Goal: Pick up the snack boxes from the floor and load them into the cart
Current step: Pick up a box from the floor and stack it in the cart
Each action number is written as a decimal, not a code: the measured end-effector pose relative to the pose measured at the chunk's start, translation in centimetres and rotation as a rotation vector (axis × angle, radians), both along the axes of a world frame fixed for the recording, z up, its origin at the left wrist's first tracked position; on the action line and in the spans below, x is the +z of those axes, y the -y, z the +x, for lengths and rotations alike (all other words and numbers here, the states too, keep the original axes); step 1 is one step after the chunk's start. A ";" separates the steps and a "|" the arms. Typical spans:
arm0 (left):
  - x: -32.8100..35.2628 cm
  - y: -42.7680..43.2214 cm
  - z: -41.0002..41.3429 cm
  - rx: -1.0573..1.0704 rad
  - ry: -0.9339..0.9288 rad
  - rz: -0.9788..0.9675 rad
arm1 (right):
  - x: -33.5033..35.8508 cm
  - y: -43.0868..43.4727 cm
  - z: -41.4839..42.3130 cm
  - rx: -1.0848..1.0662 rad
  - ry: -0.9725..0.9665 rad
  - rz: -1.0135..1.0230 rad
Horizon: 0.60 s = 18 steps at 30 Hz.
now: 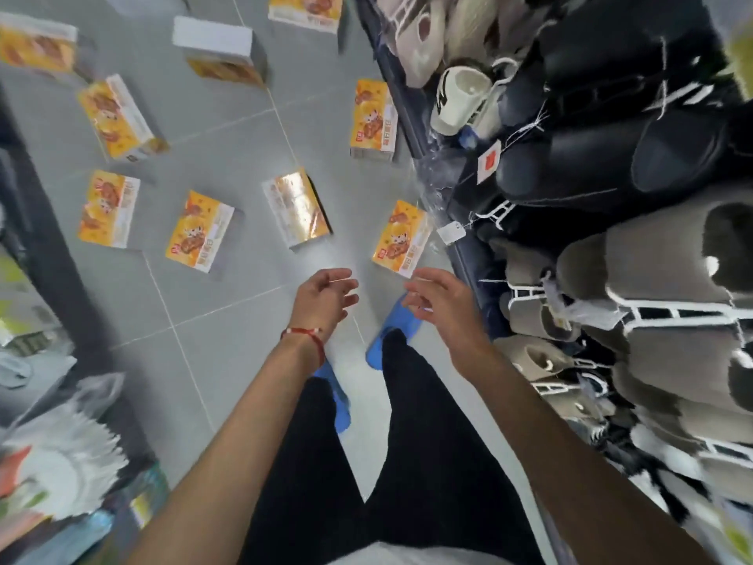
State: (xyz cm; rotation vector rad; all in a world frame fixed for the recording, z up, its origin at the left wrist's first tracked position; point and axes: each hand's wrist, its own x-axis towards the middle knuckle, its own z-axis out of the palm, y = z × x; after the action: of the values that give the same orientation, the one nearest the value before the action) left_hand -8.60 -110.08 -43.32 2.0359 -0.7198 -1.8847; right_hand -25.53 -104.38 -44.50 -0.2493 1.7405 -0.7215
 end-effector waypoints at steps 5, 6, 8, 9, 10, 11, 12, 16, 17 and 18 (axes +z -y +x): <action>-7.7 2.8 -1.6 0.127 0.026 0.099 | -7.0 3.6 -1.3 0.091 -0.047 0.052; -9.6 3.1 -1.8 0.149 0.037 0.119 | -8.7 4.3 -1.4 0.104 -0.059 0.061; -13.3 3.8 -2.0 0.179 0.048 0.152 | -12.3 5.7 -1.5 0.136 -0.092 0.076; -15.2 4.2 -2.2 0.182 0.050 0.179 | -14.2 6.4 -1.6 0.156 -0.114 0.082; -17.1 4.5 -2.3 0.176 0.054 0.206 | -16.1 7.0 -1.8 0.171 -0.135 0.088; -18.9 4.8 -2.4 0.161 0.057 0.224 | -18.0 7.6 -1.9 0.183 -0.149 0.090; -20.9 5.0 -2.5 0.138 0.054 0.231 | -19.8 8.2 -2.1 0.197 -0.160 0.093; -28.4 5.5 -3.6 0.034 0.006 0.281 | -27.5 9.8 -3.2 0.314 -0.242 0.096; -30.3 5.6 -3.9 0.019 0.000 0.309 | -29.6 10.2 -3.5 0.356 -0.274 0.088; -32.3 5.8 -4.2 0.011 -0.001 0.337 | -31.5 10.6 -3.9 0.393 -0.299 0.081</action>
State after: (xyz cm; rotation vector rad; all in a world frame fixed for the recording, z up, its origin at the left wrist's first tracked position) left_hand -12.84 -115.89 -75.59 2.2252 -0.4098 -2.1191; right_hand -29.40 -115.01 -76.03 -0.6497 1.9194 -0.3377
